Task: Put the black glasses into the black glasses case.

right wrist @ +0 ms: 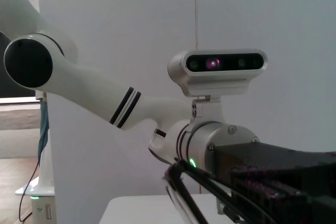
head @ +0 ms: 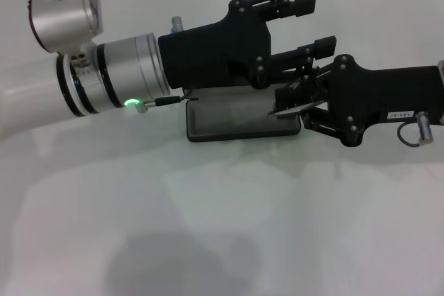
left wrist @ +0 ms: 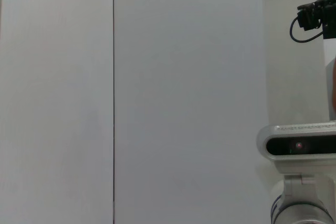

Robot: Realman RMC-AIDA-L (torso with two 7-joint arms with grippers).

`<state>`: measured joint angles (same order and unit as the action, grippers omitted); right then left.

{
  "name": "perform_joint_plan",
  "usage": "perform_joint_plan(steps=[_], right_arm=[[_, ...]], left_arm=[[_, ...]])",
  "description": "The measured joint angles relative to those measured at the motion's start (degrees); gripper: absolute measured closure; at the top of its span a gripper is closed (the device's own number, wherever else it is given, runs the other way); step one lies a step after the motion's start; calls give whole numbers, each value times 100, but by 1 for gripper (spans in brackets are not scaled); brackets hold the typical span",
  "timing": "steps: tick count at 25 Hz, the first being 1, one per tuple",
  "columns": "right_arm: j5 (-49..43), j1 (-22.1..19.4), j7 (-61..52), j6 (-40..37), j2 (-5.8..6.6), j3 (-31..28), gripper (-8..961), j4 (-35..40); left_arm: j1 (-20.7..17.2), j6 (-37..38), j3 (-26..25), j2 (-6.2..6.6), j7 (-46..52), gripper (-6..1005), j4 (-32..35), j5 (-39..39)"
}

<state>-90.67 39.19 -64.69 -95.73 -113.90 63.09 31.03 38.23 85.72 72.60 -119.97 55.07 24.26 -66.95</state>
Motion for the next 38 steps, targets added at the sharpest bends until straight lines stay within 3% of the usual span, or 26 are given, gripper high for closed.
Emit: perform_joint_plan(steps=[5,9,11,14,17,23,30,33,38], right_arm=[[-45,-7,0,3,55,1,854,8],[-262,-48,0,7,133,30,854,88],[-598,-70,-1,148,91,43,853,236],[-861,-166,-58,681,-119,82,853,516],[-556,-339,-242,1547,-216,735,853,788],[415,-400,-415,3302,-230,2244,853,880],[898,-609,-658,4852,-234,3619,852,1381],[904,-689,-809,5322,-235,4036,852,1572],[881,-873,-997,5536,-237,4216,852,1782]], left_arm=[[-27,9,-44,1,-38,323,0,125],[-203,-62,-109,14,-171,324,-47,692],[-342,-163,-216,17,-310,324,-80,934],[-462,-271,-320,31,-376,324,-79,1000],[-505,-335,-359,36,-377,324,-79,1003],[-546,-350,-361,49,-349,324,-79,974],[-521,-426,-360,70,-252,324,-79,955],[-512,-488,-352,75,-194,324,-78,947],[-509,-496,-317,81,-161,325,-78,935]])
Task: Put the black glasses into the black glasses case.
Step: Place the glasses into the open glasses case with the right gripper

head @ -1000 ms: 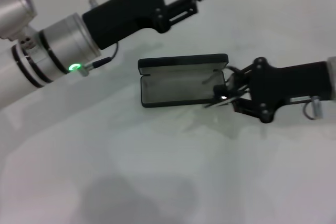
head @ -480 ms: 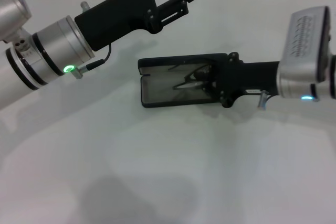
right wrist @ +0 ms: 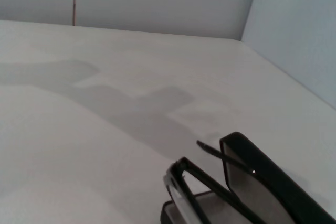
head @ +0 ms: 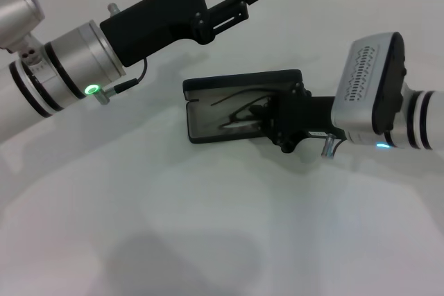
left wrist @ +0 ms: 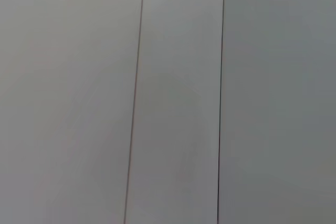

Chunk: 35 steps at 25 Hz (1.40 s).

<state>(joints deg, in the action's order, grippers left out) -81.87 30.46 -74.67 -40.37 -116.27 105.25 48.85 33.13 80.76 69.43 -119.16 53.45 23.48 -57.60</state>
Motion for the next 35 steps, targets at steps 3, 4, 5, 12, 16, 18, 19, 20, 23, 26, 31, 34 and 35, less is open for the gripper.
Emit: perform_joint_plan(steps=[3,4,5,12,16,18,19,20,23,26,31,34,35], right_arm=[[1,-147,-20,253,0,83,852,114],[16,-181,-23,377,0,137,851,139],[23,-191,-29,457,0,178,851,148],[109,-225,-113,1261,-1,807,851,295],[197,-226,-118,1849,-1,1250,851,459],[256,-223,-118,2021,0,1395,851,512],[325,-213,-119,2158,0,1499,851,537],[382,-199,-120,2262,0,1571,850,553],[586,-173,-124,2649,0,1796,850,594],[814,-165,-126,2887,0,1926,850,619],[1103,-172,-127,3024,-1,2000,850,637],[1204,-177,-127,3095,0,2059,850,643],[1222,-176,-127,3154,0,2094,850,647]], left_arm=[[0,0,1,-4,48,325,9,-14],[0,0,1,-5,64,325,14,-22],[0,0,1,-8,86,325,21,-36],[-14,17,1,-28,141,325,41,-59],[-38,38,0,-29,145,325,43,-59],[-44,40,1,-34,146,325,43,-59],[-44,41,0,-36,146,325,43,-59],[-44,41,1,-37,147,325,43,-59],[-44,43,9,-37,148,325,43,-59],[-43,45,17,-37,149,326,34,-59],[-17,46,19,-33,215,326,33,-118],[7,46,20,-35,227,326,42,-191],[14,46,19,-38,227,326,44,-207]])
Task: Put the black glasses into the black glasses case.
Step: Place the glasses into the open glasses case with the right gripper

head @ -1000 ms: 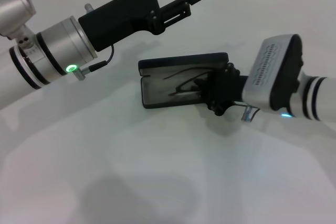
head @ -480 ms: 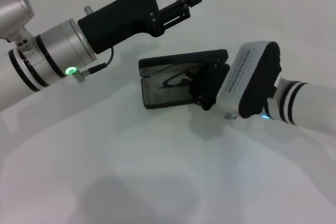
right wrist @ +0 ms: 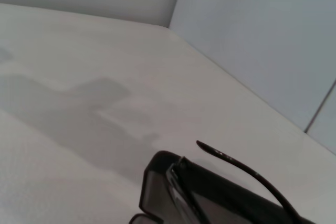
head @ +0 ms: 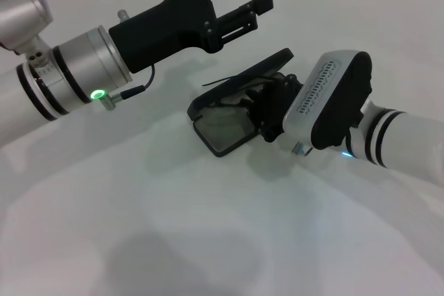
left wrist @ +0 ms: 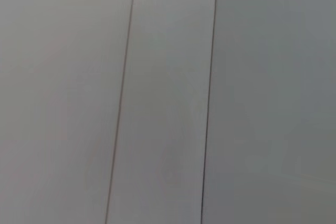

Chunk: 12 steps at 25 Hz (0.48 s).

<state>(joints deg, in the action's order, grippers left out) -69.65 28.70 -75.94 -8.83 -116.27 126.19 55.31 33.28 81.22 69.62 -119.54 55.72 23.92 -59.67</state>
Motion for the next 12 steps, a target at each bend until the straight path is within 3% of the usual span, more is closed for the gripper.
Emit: perform_joint_plan(steps=[12], right_arm=[[-408,-45,226,436,14,321,849,13]], left_arm=[[-27,-1,-1,1,0,326,7,-10]])
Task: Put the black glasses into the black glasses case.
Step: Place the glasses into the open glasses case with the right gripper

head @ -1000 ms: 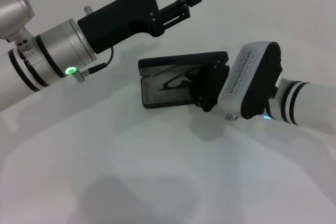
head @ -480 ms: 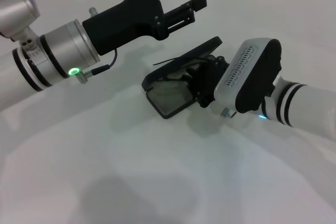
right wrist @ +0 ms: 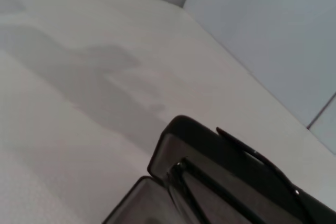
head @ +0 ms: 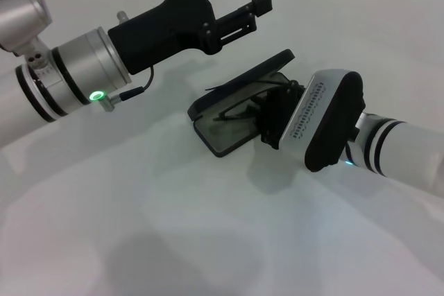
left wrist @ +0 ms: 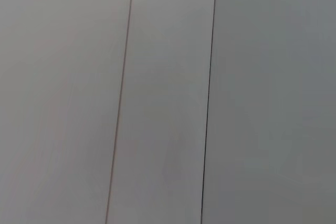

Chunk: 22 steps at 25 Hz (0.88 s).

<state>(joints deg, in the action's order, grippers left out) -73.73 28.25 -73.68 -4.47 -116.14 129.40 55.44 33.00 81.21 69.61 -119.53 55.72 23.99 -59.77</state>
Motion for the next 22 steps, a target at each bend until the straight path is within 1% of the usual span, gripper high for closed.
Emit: perform_joint_plan(steps=[7,11,17,22], right_arm=[[-142,-12,372,234,0,-3,848,-30],[-147,-125,636,241,7,0,848,64],[-159,-656,1234,141,64,-100,848,655],[-170,-913,1593,-253,79,-257,847,930]], left_arm=[[-42,0,-10,0,0,327,-1,8],[-55,3,-34,0,0,327,0,9],[-67,7,-44,3,-14,327,-1,26],[-73,7,-44,7,-41,327,-21,18]])
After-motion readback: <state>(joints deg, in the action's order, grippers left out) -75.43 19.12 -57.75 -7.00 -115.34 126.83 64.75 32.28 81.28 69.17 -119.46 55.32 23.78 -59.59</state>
